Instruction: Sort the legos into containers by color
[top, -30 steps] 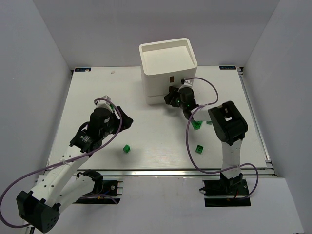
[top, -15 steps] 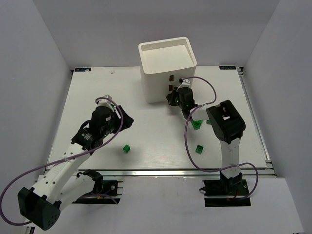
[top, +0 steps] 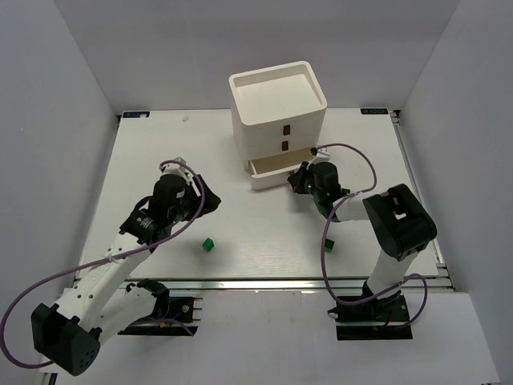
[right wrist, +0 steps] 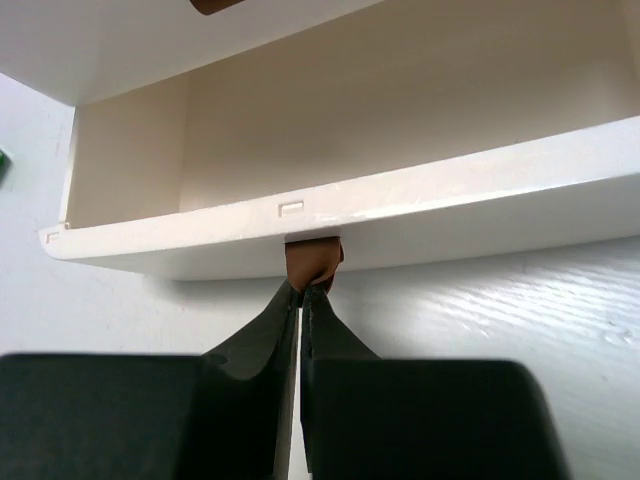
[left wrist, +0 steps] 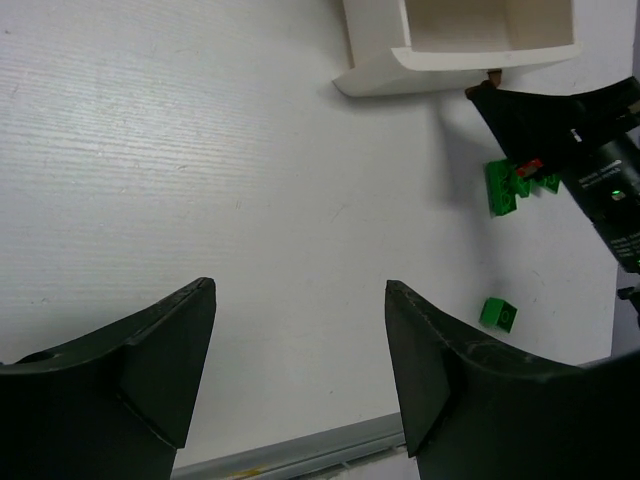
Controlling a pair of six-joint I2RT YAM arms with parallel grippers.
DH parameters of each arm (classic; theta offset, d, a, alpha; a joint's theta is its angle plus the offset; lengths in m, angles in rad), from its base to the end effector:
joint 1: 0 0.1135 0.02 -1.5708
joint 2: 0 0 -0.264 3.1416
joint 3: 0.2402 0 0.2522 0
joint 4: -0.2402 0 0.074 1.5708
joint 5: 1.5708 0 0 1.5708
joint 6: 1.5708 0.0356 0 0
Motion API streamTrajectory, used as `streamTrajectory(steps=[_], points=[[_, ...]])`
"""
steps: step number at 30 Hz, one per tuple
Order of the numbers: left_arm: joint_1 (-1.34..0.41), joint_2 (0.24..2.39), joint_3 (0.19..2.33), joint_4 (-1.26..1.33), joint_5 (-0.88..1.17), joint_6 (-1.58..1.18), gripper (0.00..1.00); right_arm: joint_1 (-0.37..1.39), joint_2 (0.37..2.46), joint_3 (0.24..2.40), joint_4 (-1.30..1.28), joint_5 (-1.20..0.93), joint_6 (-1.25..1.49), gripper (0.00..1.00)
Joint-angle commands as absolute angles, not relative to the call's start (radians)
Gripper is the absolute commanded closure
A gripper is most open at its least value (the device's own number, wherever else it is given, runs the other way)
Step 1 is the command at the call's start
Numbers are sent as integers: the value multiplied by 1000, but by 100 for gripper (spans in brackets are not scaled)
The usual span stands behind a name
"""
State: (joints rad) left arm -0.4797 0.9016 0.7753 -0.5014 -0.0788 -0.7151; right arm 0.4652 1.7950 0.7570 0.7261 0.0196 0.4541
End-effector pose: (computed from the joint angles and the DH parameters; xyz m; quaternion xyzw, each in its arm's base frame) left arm 0.1746 -0.0877 0.2849 -0.1223 0.8819 -0.2263 0.3950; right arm 0.3213 0.1605 0.1567 0.0013 0.8083 0.2541 0.5311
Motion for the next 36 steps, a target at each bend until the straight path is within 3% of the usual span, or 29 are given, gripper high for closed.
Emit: streamTrajectory(steps=[1, 4, 6, 7, 8, 10, 11, 16, 17, 18, 22, 24, 27, 28, 33, 36], points=[[-477, 922, 799, -551, -52, -704, 22, 460, 1709, 721, 778, -26, 416, 100], [-477, 991, 825, -612, -26, -672, 21, 459, 1686, 706, 765, -55, 400, 94], [-477, 1053, 836, -647, -8, -650, 21, 460, 1687, 713, 764, -110, 385, 76], [-477, 1075, 847, -658, -2, -641, 21, 460, 1690, 730, 743, -138, 376, 54], [-477, 1094, 853, -670, -2, -631, 21, 462, 1690, 742, 729, -162, 332, 43], [-477, 1155, 877, -718, -2, -618, 19, 460, 1686, 787, 643, -245, 287, 26], [-477, 1175, 887, -732, -2, -603, 18, 460, 1677, 798, 615, -265, 237, 23], [-489, 1276, 936, -830, -28, -581, 16, 440, 1589, 798, 445, -489, 36, 26], [-489, 1285, 940, -834, -31, -578, 10, 436, 1547, 781, 436, -523, 6, 27], [-489, 1292, 939, -841, -34, -578, 9, 431, 1523, 776, 410, -605, -70, 30], [-499, 1328, 928, -851, -38, -584, 7, 403, 1441, 799, 191, -736, -221, 57], [-499, 1350, 920, -841, -8, -581, 4, 388, 1427, 828, 123, -747, -262, 59], [-499, 1386, 910, -833, 38, -561, 2, 353, 1402, 857, 31, -752, -316, 53], [-499, 1400, 910, -839, 43, -552, 2, 348, 1394, 868, 6, -750, -343, 47], [-517, 1486, 911, -842, 54, -541, 4, 293, 1379, 907, -69, -739, -359, 42], [-528, 1531, 919, -845, 60, -540, 10, 267, 1374, 928, -60, -730, -347, 41]])
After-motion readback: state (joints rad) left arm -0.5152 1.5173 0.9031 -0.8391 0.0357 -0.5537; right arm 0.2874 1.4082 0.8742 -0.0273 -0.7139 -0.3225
